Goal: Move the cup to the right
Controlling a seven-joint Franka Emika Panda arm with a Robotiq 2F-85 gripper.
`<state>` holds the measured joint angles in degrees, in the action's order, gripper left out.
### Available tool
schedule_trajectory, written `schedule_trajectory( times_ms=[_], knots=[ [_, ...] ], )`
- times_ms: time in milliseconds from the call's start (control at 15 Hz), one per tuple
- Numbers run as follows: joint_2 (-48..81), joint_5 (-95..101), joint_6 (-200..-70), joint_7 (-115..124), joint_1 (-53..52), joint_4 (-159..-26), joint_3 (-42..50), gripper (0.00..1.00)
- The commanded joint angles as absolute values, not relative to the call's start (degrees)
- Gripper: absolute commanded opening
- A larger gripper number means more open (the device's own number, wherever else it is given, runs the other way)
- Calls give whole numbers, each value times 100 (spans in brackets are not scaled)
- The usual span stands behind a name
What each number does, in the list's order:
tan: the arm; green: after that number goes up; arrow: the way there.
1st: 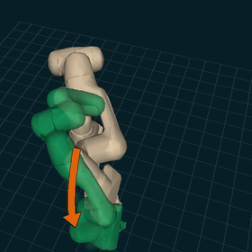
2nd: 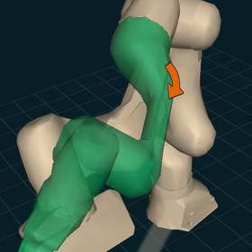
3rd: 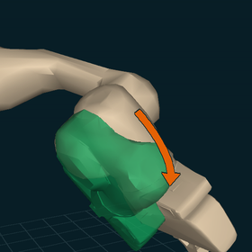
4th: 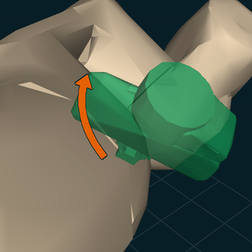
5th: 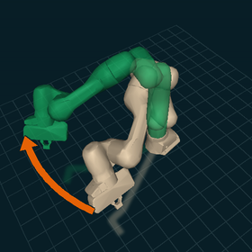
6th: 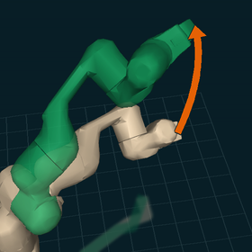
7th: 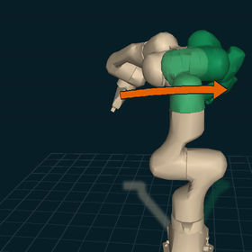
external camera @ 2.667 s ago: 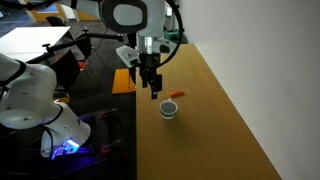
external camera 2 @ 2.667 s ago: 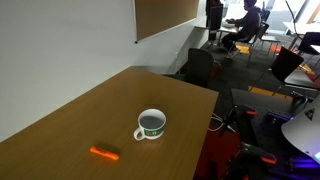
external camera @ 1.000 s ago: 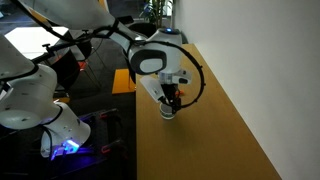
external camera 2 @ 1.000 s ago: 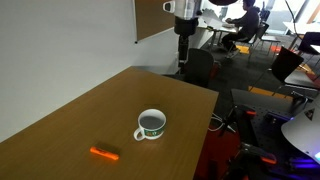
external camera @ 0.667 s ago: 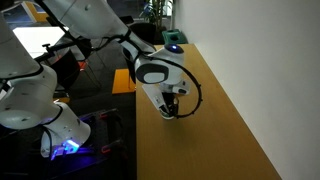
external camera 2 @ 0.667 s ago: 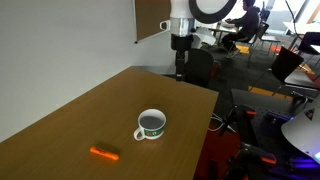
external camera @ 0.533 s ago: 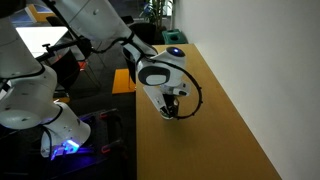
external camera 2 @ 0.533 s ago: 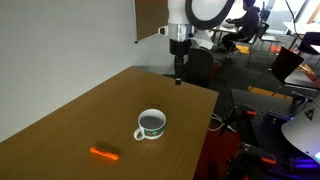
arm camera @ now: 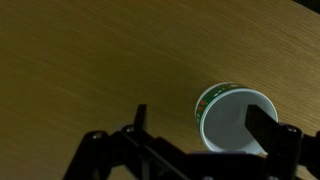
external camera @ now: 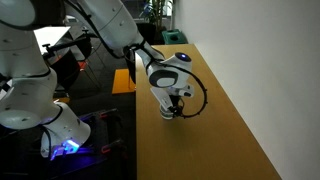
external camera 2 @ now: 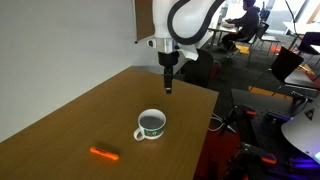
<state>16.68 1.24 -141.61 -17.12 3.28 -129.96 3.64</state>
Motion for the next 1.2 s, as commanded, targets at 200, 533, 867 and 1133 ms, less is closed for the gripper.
schedule_trajectory(
  times_ms=[200, 533, 867, 1133],
  knots=[
    [2419, 99, -14011, -1272, 292, -12298, 35, 100],
    [2321, 158, -14141, -1395, 369, -12501, 11, 100],
    [2578, 258, -14276, -1339, 333, -12333, 52, 100],
    [2876, 324, -14430, -1343, 325, -12172, 47, 100]
  ],
)
